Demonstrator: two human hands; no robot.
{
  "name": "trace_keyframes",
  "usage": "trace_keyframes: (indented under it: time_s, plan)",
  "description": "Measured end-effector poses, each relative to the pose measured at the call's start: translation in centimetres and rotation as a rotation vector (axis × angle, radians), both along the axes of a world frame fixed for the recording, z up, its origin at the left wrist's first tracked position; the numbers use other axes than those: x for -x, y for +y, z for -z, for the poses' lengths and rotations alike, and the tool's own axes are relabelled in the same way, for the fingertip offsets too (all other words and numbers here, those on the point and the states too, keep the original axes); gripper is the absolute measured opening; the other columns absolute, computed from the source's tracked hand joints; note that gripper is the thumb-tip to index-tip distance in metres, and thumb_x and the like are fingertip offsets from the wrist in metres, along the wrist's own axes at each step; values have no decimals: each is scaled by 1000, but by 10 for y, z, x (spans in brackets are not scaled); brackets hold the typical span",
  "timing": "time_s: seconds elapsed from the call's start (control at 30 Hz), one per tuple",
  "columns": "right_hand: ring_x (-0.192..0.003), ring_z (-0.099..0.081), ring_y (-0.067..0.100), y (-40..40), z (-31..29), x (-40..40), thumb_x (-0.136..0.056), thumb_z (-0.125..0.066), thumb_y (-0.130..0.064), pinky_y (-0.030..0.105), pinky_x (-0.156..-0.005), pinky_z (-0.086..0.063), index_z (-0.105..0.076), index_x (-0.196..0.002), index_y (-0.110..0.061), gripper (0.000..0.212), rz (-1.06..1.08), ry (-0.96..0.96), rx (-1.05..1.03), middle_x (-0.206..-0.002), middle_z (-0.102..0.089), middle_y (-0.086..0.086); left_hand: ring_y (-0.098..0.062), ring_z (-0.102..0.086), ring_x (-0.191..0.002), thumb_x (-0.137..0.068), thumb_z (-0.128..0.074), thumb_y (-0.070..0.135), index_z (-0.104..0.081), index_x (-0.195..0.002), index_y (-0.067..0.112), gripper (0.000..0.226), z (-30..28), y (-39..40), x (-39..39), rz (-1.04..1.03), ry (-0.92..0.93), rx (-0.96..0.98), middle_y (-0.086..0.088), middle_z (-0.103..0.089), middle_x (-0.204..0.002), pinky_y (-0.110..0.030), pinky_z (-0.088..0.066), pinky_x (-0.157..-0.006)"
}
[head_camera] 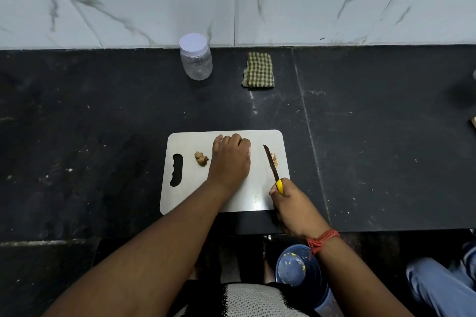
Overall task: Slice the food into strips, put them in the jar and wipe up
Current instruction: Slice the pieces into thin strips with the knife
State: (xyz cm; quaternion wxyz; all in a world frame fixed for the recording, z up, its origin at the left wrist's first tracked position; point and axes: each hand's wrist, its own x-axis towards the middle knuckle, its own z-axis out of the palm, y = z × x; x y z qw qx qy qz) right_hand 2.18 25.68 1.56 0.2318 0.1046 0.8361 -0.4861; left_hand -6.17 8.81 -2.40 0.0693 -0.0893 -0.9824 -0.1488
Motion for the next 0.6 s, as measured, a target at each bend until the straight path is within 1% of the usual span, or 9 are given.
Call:
trace_keyframes:
  time_s: [0.07, 0.17, 0.3, 0.37, 0.43, 0.53, 0.6]
  plan:
    - [-57, -40, 22, 0, 0, -1, -94, -44, -35, 37, -55, -36, -39, -81, -19, 21, -4, -5, 0, -62, -43, 3, -23, -58, -103, -95, -56, 16, -64, -116, 16, 23, -1, 0, 1, -5, -4, -45, -5, -63, -112, -48, -32, -116]
    - [-57, -39, 22, 1, -2, -1, -95, -44, -34, 35, -55, -35, -40, -83, -17, 21, -10, -8, 10, -62, -42, 3, -24, -57, -110, -94, -59, 18, -63, -121, 14, 28, -4, -2, -1, -25, 34, -103, -6, -62, -116, -51, -27, -120]
    - [-54, -39, 20, 2, -2, 1, -98, -44, -30, 32, -53, -33, -42, -84, -14, 21, -2, -14, 30, -63, -43, 2, -29, -55, -105, -89, -53, 14, -64, -109, 12, 23, -4, -30, -13, -169, 129, -200, -6, -60, -107, -54, -26, -118]
    - [-55, -39, 20, 1, -2, 2, -98, -44, -30, 32, -53, -34, -42, -85, -13, 22, -12, -21, 28, -65, -43, 4, -28, -56, -102, -87, -49, 15, -65, -105, 12, 25, 2, -45, -22, -157, 138, -158, -3, -61, -103, -54, -24, -118]
    - [-56, -40, 20, -3, -1, 3, -98, -43, -31, 33, -53, -35, -42, -84, -15, 21, -28, -25, 26, -65, -44, 4, -27, -55, -101, -87, -51, 16, -66, -104, 14, 23, 6, -51, -29, -86, 116, -95, -1, -61, -102, -54, -21, -120]
    - [-58, -42, 20, -9, -1, 6, -98, -44, -31, 32, -55, -36, -42, -84, -16, 21, -43, -24, 23, -68, -48, 4, -24, -54, -102, -92, -55, 20, -67, -103, 17, 17, 4, -48, -33, 0, 96, -24, 1, -62, -103, -53, -17, -122]
    - [-58, -42, 20, -10, -2, 8, -98, -44, -32, 30, -54, -34, -42, -85, -15, 22, -51, -23, 24, -70, -49, 4, -23, -54, -102, -95, -53, 23, -67, -102, 18, 17, 2, -44, -33, 26, 79, 14, 2, -62, -104, -53, -16, -123]
